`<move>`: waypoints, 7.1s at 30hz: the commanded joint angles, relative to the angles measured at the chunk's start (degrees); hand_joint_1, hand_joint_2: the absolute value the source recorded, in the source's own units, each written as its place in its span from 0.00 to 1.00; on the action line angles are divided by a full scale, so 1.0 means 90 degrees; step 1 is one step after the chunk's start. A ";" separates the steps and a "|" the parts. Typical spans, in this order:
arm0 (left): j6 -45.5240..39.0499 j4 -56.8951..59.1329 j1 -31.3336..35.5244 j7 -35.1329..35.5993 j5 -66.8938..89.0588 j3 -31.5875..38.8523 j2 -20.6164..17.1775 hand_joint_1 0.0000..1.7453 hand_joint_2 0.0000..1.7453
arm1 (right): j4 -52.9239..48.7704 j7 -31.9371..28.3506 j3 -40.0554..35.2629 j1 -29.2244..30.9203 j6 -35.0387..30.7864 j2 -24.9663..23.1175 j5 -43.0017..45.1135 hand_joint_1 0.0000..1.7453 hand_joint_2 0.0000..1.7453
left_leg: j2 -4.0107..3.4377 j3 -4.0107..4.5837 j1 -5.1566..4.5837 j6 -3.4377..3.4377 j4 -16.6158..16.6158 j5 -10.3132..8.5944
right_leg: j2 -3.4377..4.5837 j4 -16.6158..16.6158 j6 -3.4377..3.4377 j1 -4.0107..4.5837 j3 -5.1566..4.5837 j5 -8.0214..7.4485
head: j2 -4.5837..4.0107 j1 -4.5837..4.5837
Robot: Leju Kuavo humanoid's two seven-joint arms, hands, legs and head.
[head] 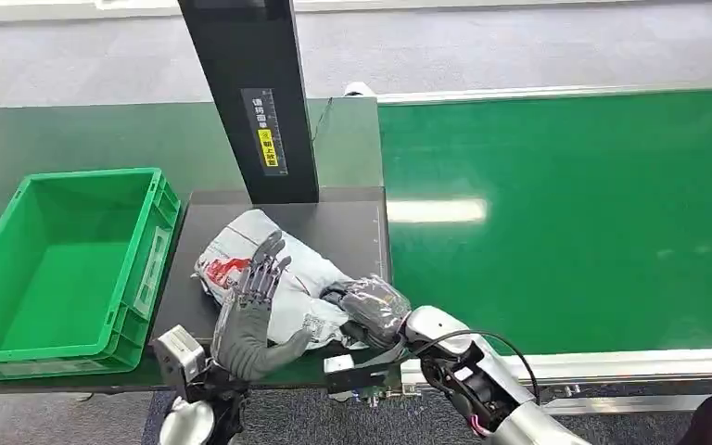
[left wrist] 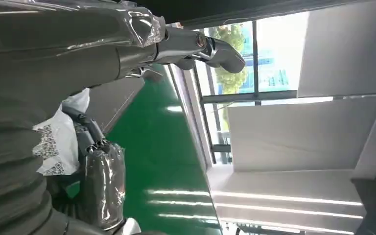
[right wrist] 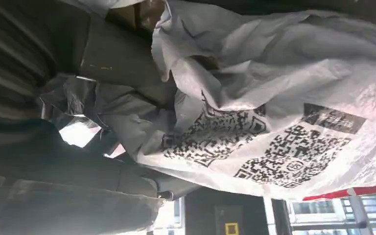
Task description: Moved the parcel from conveyor to table for the left to box.
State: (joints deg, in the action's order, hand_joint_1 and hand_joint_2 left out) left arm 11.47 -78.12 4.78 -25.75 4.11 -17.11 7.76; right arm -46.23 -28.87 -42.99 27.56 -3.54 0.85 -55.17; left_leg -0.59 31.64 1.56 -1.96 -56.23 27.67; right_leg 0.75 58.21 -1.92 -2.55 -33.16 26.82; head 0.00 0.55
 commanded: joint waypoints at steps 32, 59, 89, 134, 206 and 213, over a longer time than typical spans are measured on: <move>-0.0316 0.0211 -0.0266 -0.0071 -0.0145 -0.0017 -0.0249 0.00 1.00 | -0.1676 -0.0742 0.1836 -0.1292 0.0319 0.0102 0.2773 0.00 1.00 | 0.0021 -0.0007 0.0003 0.0015 0.0008 0.0000 | -0.0022 -0.0014 0.0022 0.0008 0.0013 0.0002 | 0.0000 -0.0002; -0.2660 0.2626 0.1983 0.0925 0.4055 -0.0153 -0.0441 0.00 1.00 | -0.2686 -0.0660 0.3589 -0.2119 0.1251 -0.0121 0.4042 0.00 1.00 | 0.0028 0.0006 0.0004 0.0015 0.0007 -0.0015 | -0.0030 -0.0011 0.0029 0.0010 0.0002 -0.0010 | 0.0000 -0.0002; -0.1966 0.5983 0.3307 0.2589 0.6104 -0.0074 -0.0753 0.97 1.00 | -0.2404 -0.0243 0.3295 -0.1721 0.0853 -0.0038 0.3227 0.00 1.00 | -0.0010 -0.0044 0.0000 0.0008 0.0015 -0.0017 | 0.0010 -0.0006 0.0026 0.0004 0.0051 -0.0018 | 0.0000 -0.0002; -0.5719 -0.1759 0.0692 -0.1584 0.6959 0.1583 0.0569 1.00 1.00 | -0.2634 -0.0300 0.3325 -0.2247 0.0417 0.0089 0.3081 0.00 1.00 | 0.0010 0.0015 0.0012 0.0027 0.0009 -0.0022 | -0.0015 -0.0024 0.0045 0.0022 -0.0008 -0.0023 | 0.0000 0.0000; -0.5719 0.3934 0.3648 -0.1584 0.2781 0.6142 -0.0696 0.00 1.00 | -0.2650 -0.0024 0.3171 -0.2216 0.0575 -0.0030 0.2701 0.00 1.00 | 0.0048 -0.0025 0.0010 0.0004 0.0019 -0.0065 | -0.0059 -0.0009 0.0039 0.0017 0.0044 -0.0029 | 0.0000 0.0000; -0.5719 0.1521 0.3225 -0.1584 0.3683 0.6697 -0.0071 0.00 1.00 | -0.2446 -0.0105 0.3056 -0.2123 0.0573 -0.0065 0.2749 0.00 1.00 | 0.0010 0.0012 0.0021 0.0001 -0.0001 -0.0052 | -0.0015 0.0000 0.0042 0.0029 -0.0008 -0.0033 | 0.0000 0.0000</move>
State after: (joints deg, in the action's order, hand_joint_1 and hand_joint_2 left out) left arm -39.80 -46.33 37.41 -38.60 35.24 37.30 1.11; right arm -71.25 -29.66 -13.77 7.04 1.38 -0.42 -30.62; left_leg -0.50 31.66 1.67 -2.10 -56.19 27.16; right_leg 0.63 58.27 -1.70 -2.42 -33.21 26.56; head 0.00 0.55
